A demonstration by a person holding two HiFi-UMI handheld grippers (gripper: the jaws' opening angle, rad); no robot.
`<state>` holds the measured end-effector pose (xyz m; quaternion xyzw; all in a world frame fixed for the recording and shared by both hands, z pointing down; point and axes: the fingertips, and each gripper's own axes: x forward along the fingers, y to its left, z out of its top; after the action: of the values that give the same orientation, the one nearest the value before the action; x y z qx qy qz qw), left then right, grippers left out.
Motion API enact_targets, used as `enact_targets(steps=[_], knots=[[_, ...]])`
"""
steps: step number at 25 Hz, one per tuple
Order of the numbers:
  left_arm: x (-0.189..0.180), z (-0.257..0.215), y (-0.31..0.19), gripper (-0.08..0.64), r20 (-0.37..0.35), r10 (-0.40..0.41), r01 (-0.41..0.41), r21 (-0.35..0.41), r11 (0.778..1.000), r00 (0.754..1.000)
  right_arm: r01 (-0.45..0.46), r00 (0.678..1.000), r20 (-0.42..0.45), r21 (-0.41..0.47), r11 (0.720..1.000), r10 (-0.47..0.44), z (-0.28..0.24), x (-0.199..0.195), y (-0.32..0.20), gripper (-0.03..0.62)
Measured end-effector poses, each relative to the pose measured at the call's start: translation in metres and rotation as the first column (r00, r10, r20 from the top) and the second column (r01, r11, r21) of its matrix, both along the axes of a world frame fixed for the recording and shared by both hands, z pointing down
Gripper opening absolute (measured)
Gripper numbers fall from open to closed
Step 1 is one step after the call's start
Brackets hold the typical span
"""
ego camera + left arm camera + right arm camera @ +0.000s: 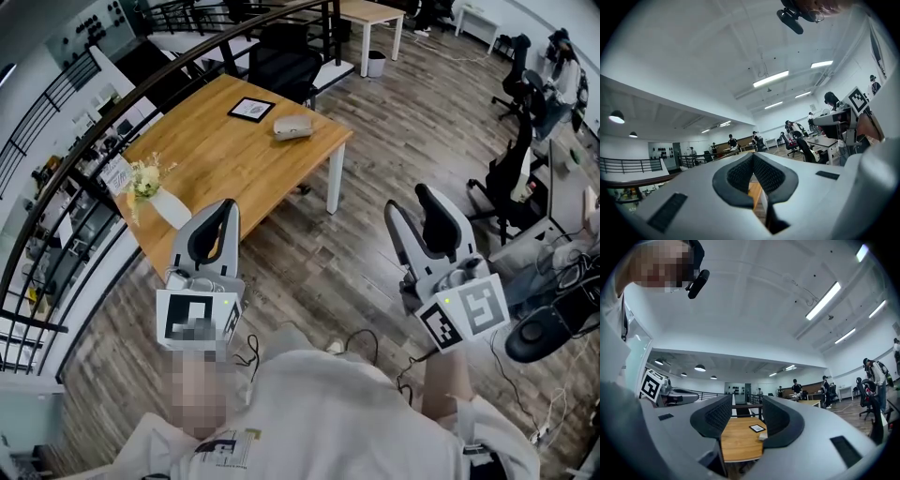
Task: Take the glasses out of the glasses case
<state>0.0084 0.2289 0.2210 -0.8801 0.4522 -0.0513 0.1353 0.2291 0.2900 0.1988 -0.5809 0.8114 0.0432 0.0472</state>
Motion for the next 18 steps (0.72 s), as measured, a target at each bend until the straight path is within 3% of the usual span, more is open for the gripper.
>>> enact_targets(steps=[10, 18], knots=[[0.011, 0.009, -0.016, 0.017, -0.006, -0.013, 0.013, 0.025, 1.0, 1.0, 0.024, 1.0, -0.018, 0.001, 1.0, -0.024, 0.014, 0.01, -0.02, 0.222], [0.017, 0.029, -0.08, 0.017, 0.008, -0.01, 0.01, 0.019, 1.0, 1.0, 0.018, 1.0, -0.003, -0.013, 1.0, -0.018, 0.037, 0.025, -0.089, 0.222]])
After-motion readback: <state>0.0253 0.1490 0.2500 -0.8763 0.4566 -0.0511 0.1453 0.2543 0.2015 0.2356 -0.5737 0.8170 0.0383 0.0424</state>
